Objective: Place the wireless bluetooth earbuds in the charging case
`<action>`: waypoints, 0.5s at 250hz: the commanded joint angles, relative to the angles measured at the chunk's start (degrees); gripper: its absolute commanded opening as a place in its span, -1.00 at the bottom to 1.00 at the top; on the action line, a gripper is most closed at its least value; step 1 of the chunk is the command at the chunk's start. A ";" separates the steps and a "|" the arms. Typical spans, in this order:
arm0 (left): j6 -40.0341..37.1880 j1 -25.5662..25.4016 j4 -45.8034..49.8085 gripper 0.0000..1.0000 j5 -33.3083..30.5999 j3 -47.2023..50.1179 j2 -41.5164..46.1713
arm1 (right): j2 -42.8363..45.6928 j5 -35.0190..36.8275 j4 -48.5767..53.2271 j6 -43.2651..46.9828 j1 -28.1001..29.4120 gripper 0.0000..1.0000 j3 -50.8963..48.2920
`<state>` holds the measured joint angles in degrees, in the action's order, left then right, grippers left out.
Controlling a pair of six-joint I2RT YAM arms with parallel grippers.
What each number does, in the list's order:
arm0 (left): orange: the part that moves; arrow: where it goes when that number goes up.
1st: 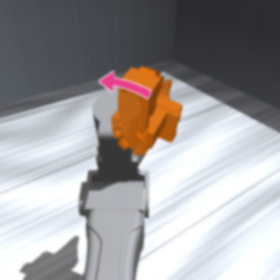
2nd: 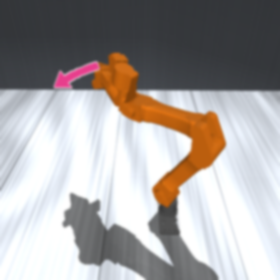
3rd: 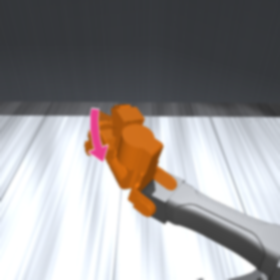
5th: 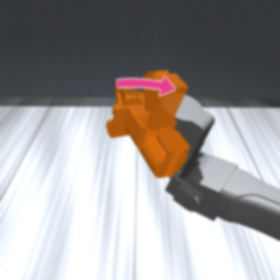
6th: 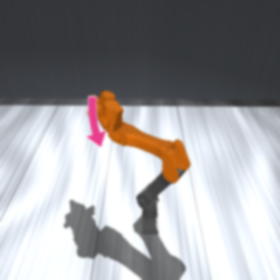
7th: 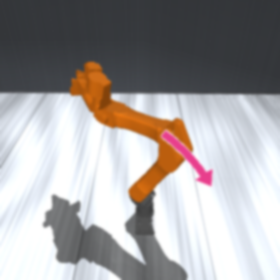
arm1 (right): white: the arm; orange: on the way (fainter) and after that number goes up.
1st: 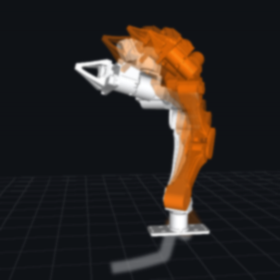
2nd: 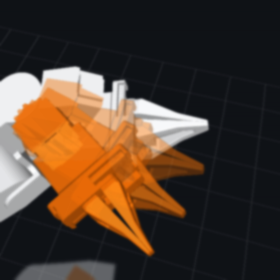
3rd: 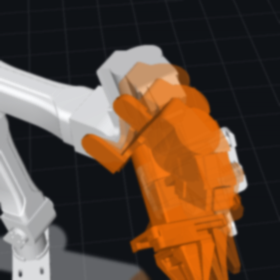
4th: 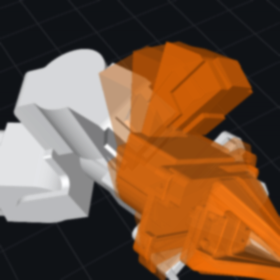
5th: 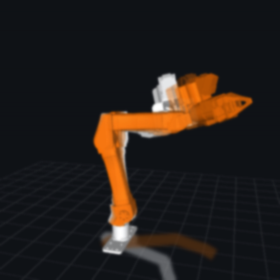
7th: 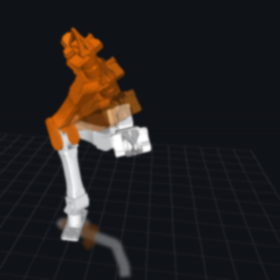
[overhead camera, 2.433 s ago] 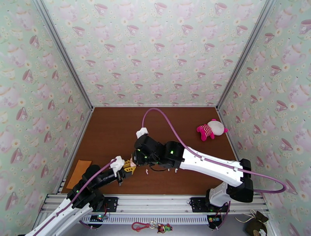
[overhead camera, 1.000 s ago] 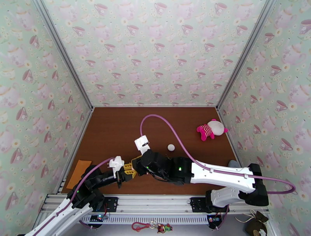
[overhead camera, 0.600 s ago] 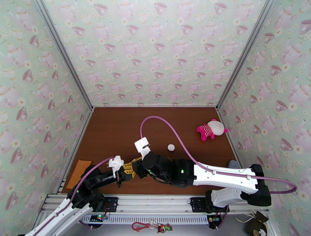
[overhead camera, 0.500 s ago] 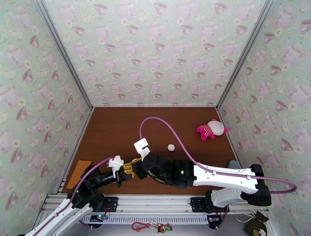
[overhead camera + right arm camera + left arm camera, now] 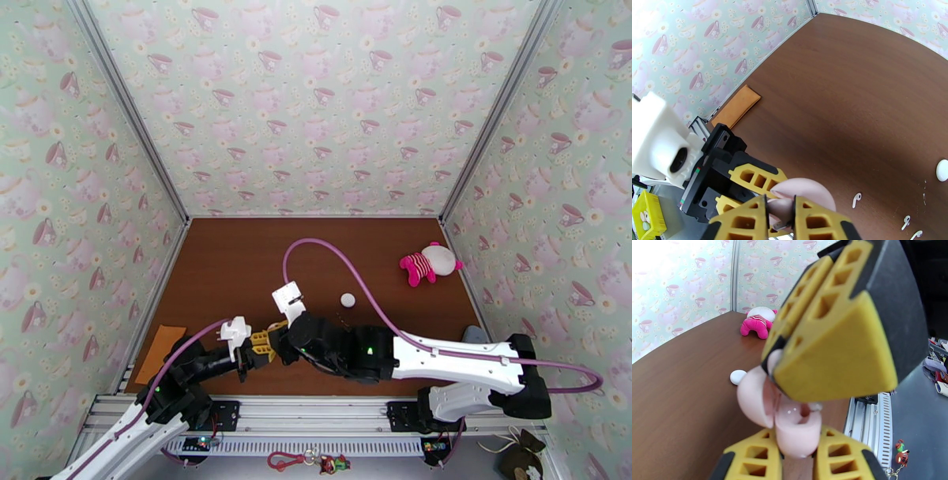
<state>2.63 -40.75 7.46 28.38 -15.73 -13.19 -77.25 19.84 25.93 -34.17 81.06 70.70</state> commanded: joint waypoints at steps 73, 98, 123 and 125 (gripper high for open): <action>0.13 -0.10 -1.31 -1.00 1.64 0.34 0.28 | 0.76 2.21 -2.38 0.86 0.69 -0.63 -1.17; 0.22 -0.06 -1.32 -1.00 1.63 0.32 0.35 | 0.63 2.90 -2.20 1.01 0.84 -0.64 -1.27; 0.25 -0.04 -1.31 -1.00 1.70 0.35 0.36 | 0.55 3.49 -2.12 1.23 0.86 -0.64 -1.44; 0.26 0.01 -1.31 -1.00 1.73 0.32 0.36 | 0.55 3.53 -2.12 1.24 0.86 -0.63 -1.44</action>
<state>2.63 -40.71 7.46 28.77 -15.73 -13.19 -77.25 20.84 24.91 -33.95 81.43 70.35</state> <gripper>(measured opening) 0.186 0.186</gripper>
